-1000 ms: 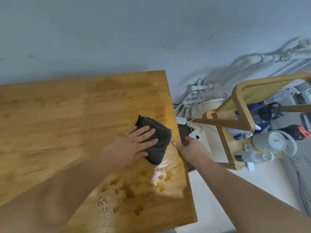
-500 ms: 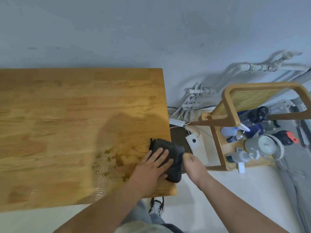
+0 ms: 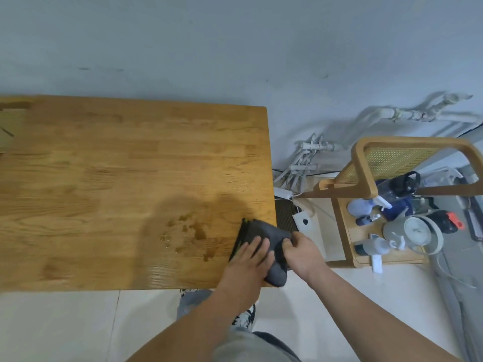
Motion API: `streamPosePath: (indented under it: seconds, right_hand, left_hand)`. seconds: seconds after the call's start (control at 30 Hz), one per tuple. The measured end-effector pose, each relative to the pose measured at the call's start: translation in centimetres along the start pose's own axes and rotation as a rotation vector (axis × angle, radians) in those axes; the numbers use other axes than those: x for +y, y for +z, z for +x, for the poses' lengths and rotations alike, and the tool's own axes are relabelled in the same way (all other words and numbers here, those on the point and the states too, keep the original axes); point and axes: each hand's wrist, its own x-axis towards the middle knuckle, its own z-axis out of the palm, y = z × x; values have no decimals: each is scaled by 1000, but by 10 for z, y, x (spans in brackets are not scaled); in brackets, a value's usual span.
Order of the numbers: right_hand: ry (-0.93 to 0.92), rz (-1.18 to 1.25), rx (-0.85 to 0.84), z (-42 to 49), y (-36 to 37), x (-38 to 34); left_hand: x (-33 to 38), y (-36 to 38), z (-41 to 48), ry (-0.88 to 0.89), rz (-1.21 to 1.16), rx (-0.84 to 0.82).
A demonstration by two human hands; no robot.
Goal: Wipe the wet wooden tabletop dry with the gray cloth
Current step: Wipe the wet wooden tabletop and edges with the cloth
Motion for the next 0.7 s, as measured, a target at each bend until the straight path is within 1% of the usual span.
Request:
streamPosePath:
  seconds: [0.1, 0.13, 0.23, 0.3, 0.4, 0.5, 0.57, 0.63, 0.7]
  right_hand:
    - [-21, -127, 49, -4, 8, -14]
    - [-33, -169, 68, -4, 13, -19]
    - [-83, -275, 56, -8, 32, -42]
    - [-81, -328, 18, -10, 48, -59]
    - [-52, -398, 6, -14, 72, -82]
    - [23, -480, 3, -11, 89, -95]
    - [78, -521, 0, -5, 94, -103]
    - [110, -535, 4, 1, 95, -108]
    - [123, -533, 15, 3, 95, -110]
  left_hand:
    - [-15, 8, -27, 85, 68, 45]
    - [-22, 7, -35, 103, 78, 37]
    - [-48, -1, -57, 127, 90, 27]
    - [-68, -9, -76, 135, 33, 1]
    - [-99, -10, -109, 142, -63, -36]
    - [-130, -12, -131, 175, -103, 1]
    - [-157, -14, -142, 209, 18, -13]
    - [-186, -18, -150, 191, 171, -57]
    - [-211, -21, -155, 151, 216, -80]
